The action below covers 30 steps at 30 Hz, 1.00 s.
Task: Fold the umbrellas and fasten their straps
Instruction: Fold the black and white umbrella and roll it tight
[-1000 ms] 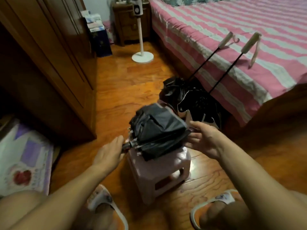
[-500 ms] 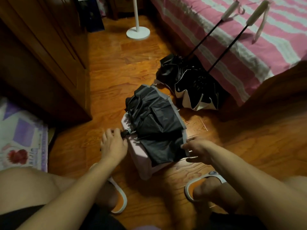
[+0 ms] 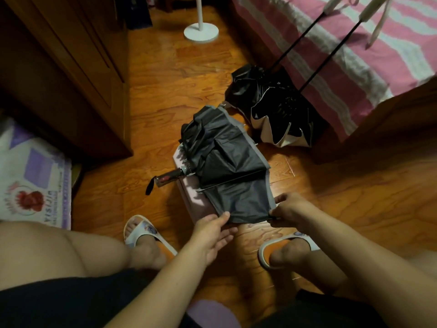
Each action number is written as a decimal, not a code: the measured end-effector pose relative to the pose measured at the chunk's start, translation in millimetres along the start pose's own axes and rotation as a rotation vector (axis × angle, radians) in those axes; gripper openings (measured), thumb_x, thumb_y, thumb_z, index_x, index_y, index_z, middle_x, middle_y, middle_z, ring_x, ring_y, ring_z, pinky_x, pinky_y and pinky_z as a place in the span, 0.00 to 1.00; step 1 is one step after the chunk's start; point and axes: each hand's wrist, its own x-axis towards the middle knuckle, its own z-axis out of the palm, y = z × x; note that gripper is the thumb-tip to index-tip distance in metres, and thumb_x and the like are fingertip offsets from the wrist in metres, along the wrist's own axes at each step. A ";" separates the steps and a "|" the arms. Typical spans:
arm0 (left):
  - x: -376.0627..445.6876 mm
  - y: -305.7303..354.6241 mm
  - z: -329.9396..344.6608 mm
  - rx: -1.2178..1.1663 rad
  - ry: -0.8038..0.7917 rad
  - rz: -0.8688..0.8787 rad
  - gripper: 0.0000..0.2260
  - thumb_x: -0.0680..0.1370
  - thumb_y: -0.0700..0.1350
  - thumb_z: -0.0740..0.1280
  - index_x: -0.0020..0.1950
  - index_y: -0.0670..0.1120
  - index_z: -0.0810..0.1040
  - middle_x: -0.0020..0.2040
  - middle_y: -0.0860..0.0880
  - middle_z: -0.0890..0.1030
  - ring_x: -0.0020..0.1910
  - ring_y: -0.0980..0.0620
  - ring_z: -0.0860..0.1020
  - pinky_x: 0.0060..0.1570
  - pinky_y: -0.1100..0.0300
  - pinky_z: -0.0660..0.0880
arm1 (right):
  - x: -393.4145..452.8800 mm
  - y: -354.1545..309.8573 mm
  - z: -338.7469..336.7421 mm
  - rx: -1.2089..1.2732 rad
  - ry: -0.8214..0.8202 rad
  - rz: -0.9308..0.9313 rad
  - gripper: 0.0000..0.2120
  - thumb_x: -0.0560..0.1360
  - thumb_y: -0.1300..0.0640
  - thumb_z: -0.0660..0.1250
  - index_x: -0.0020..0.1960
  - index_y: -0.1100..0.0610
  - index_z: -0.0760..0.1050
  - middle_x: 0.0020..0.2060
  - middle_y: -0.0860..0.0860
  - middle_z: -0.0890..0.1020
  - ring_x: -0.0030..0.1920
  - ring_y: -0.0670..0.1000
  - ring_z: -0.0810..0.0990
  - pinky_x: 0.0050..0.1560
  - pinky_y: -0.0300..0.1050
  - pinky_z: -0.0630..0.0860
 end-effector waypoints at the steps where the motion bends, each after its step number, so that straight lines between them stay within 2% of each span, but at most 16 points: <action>1: -3.4 -1.4 -2.1 -0.016 -0.006 -0.014 0.26 0.80 0.40 0.71 0.76 0.43 0.66 0.58 0.41 0.82 0.44 0.47 0.84 0.43 0.55 0.80 | -0.6 0.5 -0.4 0.004 -0.005 0.002 0.10 0.78 0.72 0.67 0.52 0.60 0.72 0.46 0.64 0.81 0.41 0.59 0.85 0.39 0.52 0.85; 5: -10.6 -2.7 -7.7 0.007 0.020 -0.025 0.16 0.80 0.39 0.71 0.66 0.41 0.73 0.46 0.43 0.81 0.40 0.50 0.80 0.41 0.58 0.77 | -5.3 2.3 -1.6 0.011 -0.042 -0.008 0.10 0.78 0.71 0.68 0.53 0.59 0.72 0.49 0.64 0.82 0.44 0.59 0.86 0.46 0.55 0.85; 8: -13.9 -2.5 -7.7 -0.017 0.006 -0.025 0.09 0.81 0.40 0.69 0.60 0.44 0.75 0.50 0.43 0.81 0.41 0.50 0.78 0.40 0.58 0.76 | -9.0 2.9 -3.6 0.018 -0.039 0.006 0.10 0.78 0.70 0.68 0.54 0.58 0.72 0.52 0.64 0.82 0.45 0.58 0.85 0.42 0.51 0.84; 10: -15.1 2.6 -7.5 -0.061 -0.017 -0.014 0.09 0.81 0.39 0.69 0.60 0.42 0.75 0.53 0.41 0.81 0.42 0.49 0.78 0.40 0.57 0.76 | -8.4 4.1 -6.1 0.036 -0.041 0.012 0.11 0.78 0.70 0.67 0.58 0.60 0.73 0.53 0.64 0.82 0.46 0.58 0.86 0.39 0.49 0.83; 12: -14.5 9.0 -6.8 -0.061 -0.023 0.021 0.10 0.81 0.38 0.68 0.61 0.40 0.75 0.49 0.42 0.80 0.40 0.50 0.78 0.38 0.59 0.76 | -9.8 3.8 -8.7 0.071 -0.049 0.000 0.11 0.79 0.71 0.66 0.59 0.61 0.73 0.52 0.64 0.82 0.46 0.57 0.86 0.38 0.48 0.82; 16: -16.7 9.0 -6.3 0.037 0.031 0.125 0.12 0.81 0.39 0.69 0.62 0.38 0.74 0.47 0.43 0.78 0.39 0.51 0.77 0.40 0.58 0.77 | -15.5 0.3 -11.1 0.198 -0.068 -0.024 0.11 0.79 0.72 0.65 0.57 0.60 0.71 0.50 0.64 0.82 0.44 0.58 0.85 0.41 0.50 0.83; 20: -20.7 0.8 -5.1 0.117 0.076 0.270 0.09 0.81 0.38 0.69 0.60 0.42 0.75 0.49 0.43 0.80 0.40 0.50 0.78 0.44 0.56 0.78 | -19.7 -0.6 -12.1 0.270 -0.081 -0.058 0.11 0.78 0.73 0.66 0.53 0.61 0.69 0.49 0.65 0.81 0.44 0.60 0.85 0.45 0.53 0.83; 24: -23.8 4.7 -1.9 -0.014 0.062 0.210 0.11 0.81 0.36 0.68 0.61 0.45 0.76 0.51 0.42 0.80 0.40 0.50 0.78 0.43 0.57 0.77 | -17.9 3.0 -11.6 0.246 -0.097 -0.050 0.10 0.78 0.72 0.67 0.54 0.62 0.71 0.46 0.64 0.82 0.42 0.59 0.86 0.43 0.52 0.84; 30: -27.5 7.2 0.6 -0.136 0.030 0.116 0.14 0.80 0.34 0.68 0.64 0.45 0.74 0.51 0.42 0.80 0.40 0.51 0.77 0.42 0.58 0.76 | -20.7 4.3 -12.5 0.284 -0.109 -0.036 0.09 0.78 0.72 0.67 0.53 0.62 0.72 0.46 0.62 0.83 0.45 0.59 0.86 0.47 0.54 0.84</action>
